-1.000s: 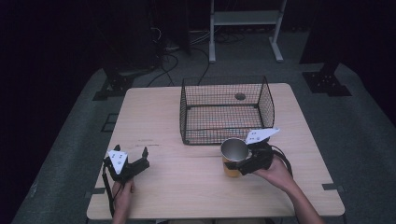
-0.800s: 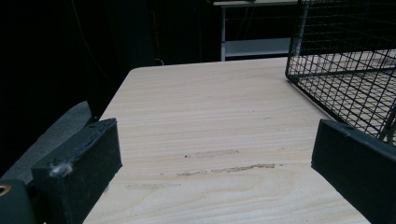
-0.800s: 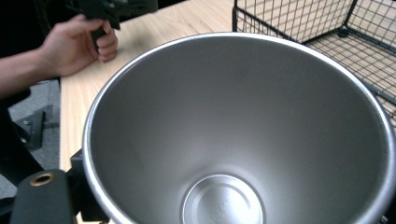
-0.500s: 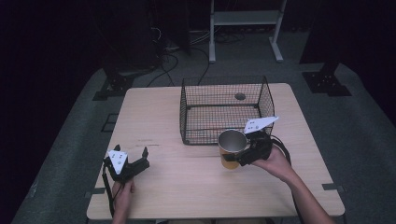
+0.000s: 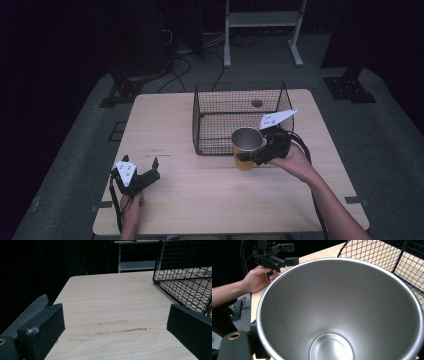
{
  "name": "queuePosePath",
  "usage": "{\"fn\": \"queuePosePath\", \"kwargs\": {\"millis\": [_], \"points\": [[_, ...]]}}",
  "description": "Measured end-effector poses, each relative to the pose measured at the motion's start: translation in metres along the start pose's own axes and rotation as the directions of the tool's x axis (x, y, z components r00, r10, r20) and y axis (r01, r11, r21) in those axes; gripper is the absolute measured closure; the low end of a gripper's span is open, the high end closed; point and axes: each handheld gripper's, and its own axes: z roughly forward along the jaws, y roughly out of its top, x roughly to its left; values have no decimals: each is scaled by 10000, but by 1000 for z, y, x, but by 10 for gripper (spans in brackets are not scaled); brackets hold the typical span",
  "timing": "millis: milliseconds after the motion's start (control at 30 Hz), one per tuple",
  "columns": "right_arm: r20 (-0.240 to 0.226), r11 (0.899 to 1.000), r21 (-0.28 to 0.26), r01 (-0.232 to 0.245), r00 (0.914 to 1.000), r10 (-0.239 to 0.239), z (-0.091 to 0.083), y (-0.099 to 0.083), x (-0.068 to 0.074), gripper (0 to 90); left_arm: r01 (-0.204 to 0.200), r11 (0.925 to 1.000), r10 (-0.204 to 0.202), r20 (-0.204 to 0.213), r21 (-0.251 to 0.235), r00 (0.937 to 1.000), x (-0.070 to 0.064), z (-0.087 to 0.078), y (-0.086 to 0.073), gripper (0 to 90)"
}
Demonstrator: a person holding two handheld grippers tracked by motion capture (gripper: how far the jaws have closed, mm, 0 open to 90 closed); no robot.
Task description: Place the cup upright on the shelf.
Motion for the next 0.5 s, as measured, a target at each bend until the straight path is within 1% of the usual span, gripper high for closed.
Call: {"fn": "queuePosePath", "kwargs": {"millis": [200, 300, 333, 500], "points": [[-106, 10000, -12, -63, 9999, 63, -1, 8, -5, 131, 10, 10000, -10, 5, -4, 10000, 0, 0, 0, 8], [-60, 10000, -15, -47, 10000, 47, -2, 11, -7, 131, 3, 10000, -3, 5, -3, 10000, 0, 0, 0, 8], [-59, 10000, 0, -37, 10000, 37, -3, 15, -9, 131, 9, 10000, -9, 4, -1, 10000, 0, 0, 0, 8], [10, 10000, 83, -41, 10000, 40, -5, 23, -13, 131, 1, 10000, -1, 7, -5, 10000, 0, 0, 0, 8]]}}
